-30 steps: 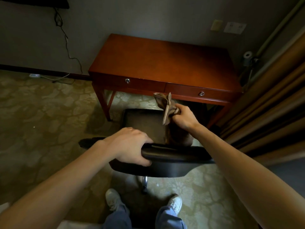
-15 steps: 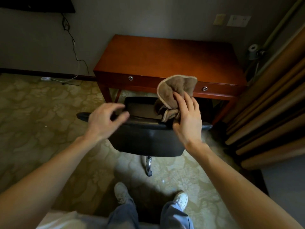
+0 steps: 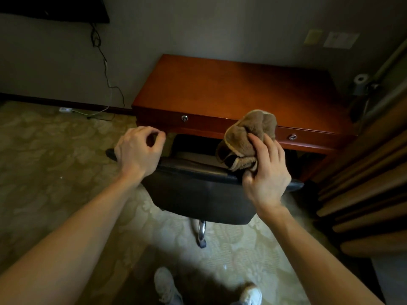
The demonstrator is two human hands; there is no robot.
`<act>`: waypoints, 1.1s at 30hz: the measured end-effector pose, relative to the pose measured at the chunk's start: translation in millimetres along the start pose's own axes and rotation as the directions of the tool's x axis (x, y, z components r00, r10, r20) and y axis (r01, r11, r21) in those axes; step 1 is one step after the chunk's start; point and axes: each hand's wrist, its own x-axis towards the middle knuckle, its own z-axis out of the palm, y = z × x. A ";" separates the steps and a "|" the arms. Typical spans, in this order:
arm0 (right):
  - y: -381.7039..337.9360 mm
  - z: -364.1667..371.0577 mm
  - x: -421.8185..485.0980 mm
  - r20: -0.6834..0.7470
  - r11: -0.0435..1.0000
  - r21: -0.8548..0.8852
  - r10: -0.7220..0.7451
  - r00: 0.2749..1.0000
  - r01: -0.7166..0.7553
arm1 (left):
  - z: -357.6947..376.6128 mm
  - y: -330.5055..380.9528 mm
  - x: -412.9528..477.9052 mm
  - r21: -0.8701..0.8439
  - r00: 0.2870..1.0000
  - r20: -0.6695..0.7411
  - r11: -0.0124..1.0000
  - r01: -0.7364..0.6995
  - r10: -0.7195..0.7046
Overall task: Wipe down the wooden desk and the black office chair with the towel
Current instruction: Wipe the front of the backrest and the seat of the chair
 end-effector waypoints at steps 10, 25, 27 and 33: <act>23.4 62.7 94.6 0.056 0.994 0.063 0.086 0.995 -0.089 | 43.2 -3.5 88.0 0.073 0.998 -0.044 0.997 -0.031 0.035; 5.3 144.2 182.6 0.154 0.981 0.046 0.177 0.972 -0.186 | 66.6 -47.5 210.0 0.108 0.995 0.069 0.991 -0.077 0.070; -1.6 153.0 189.4 0.158 0.978 0.039 0.198 0.967 -0.207 | 66.9 -55.3 221.7 0.112 0.993 0.084 0.989 -0.095 0.086; -28.1 169.9 198.9 0.184 0.972 0.001 0.230 0.956 -0.234 | 64.6 -81.0 260.1 0.066 0.982 0.140 0.988 -0.138 0.128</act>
